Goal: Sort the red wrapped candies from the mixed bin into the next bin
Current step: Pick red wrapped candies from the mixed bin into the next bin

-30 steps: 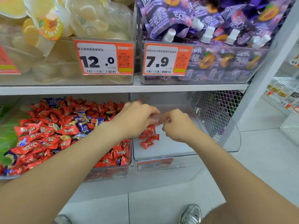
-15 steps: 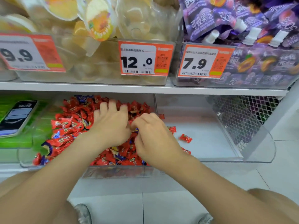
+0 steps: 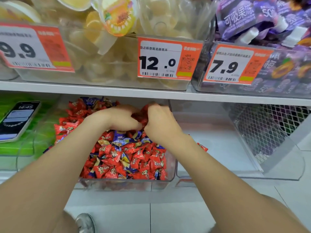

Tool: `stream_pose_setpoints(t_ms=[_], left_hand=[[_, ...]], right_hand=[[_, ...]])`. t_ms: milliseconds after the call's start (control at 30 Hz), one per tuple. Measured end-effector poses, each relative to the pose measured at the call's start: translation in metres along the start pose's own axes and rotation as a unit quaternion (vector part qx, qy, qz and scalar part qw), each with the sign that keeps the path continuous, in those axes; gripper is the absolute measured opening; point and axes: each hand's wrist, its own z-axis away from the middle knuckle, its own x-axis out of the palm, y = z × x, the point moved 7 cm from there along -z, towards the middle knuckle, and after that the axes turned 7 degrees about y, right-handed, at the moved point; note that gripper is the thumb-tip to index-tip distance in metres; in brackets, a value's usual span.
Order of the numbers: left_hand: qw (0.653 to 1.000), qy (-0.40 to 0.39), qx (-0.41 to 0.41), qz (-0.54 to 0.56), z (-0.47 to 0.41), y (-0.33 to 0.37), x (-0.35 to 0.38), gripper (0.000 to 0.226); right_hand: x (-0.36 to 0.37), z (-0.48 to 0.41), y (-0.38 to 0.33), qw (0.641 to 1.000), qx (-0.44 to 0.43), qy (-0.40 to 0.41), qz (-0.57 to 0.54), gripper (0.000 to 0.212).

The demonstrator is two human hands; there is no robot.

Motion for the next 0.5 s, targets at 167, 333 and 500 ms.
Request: stream_pose_setpoints(t_ms=[167, 333, 500], left_hand=[[0.996, -0.013, 0.086, -0.028, 0.018, 0.010, -0.005, 0.066], [0.993, 0.047, 0.106, 0.030, 0.048, 0.007, -0.015, 0.054], [0.987, 0.100, 0.107, 0.061, 0.060, 0.006, -0.015, 0.044]], right_hand=[[0.003, 0.002, 0.005, 0.995, -0.002, -0.096, -0.027, 0.041], [0.004, 0.020, -0.002, 0.981, -0.043, -0.190, -0.001, 0.046], [-0.005, 0.035, 0.002, 0.997, -0.024, -0.067, -0.034, 0.027]])
